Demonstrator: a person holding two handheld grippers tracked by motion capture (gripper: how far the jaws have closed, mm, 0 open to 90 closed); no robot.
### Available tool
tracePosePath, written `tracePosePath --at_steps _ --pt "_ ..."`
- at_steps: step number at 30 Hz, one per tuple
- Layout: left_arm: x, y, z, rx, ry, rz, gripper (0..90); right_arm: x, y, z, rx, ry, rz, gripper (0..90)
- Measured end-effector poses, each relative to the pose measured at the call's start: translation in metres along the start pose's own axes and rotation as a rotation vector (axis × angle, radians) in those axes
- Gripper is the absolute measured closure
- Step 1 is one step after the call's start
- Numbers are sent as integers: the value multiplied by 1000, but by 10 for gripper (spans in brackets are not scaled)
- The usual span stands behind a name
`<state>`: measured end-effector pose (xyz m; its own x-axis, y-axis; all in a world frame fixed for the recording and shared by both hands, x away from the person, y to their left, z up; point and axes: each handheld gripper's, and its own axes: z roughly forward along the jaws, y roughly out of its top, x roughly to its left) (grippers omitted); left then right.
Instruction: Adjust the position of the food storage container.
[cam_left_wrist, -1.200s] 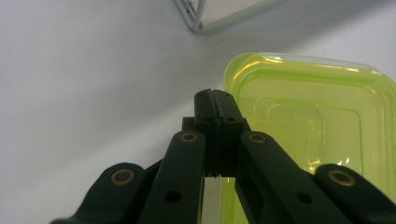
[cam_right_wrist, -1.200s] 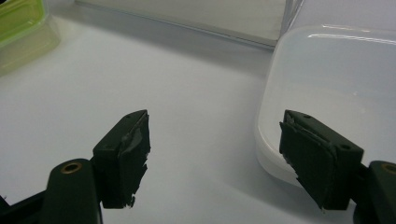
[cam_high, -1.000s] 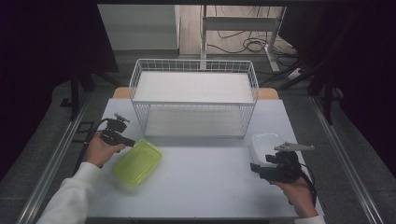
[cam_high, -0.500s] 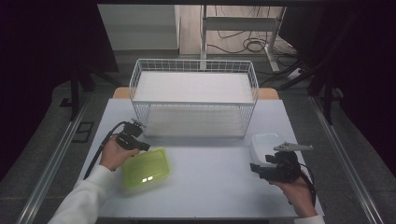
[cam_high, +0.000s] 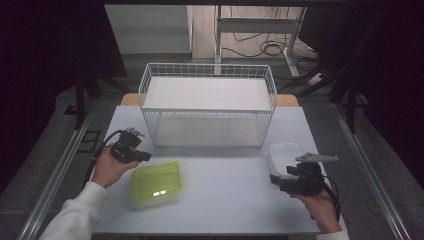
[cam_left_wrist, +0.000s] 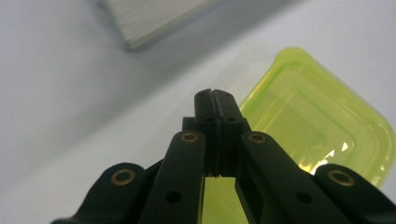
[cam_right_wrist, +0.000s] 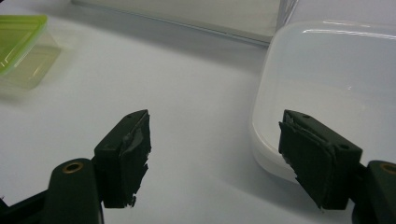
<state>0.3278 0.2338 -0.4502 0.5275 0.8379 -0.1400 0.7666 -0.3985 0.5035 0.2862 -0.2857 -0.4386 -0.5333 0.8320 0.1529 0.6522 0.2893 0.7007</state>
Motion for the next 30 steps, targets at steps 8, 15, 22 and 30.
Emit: tracePosePath --at_steps 8,15,22,30 --pt "16 -47 -19 -3 40 -38 900 4 2 2 3 4 -9 249" --pt "21 -86 -20 35 41 -98 900 2 2 2 2 -5 -3 245" --pt "20 -96 -13 41 0 -132 900 4 1 4 5 -9 -10 242" --pt "9 -83 0 61 -12 -103 898 3 0 4 8 -11 -8 238"
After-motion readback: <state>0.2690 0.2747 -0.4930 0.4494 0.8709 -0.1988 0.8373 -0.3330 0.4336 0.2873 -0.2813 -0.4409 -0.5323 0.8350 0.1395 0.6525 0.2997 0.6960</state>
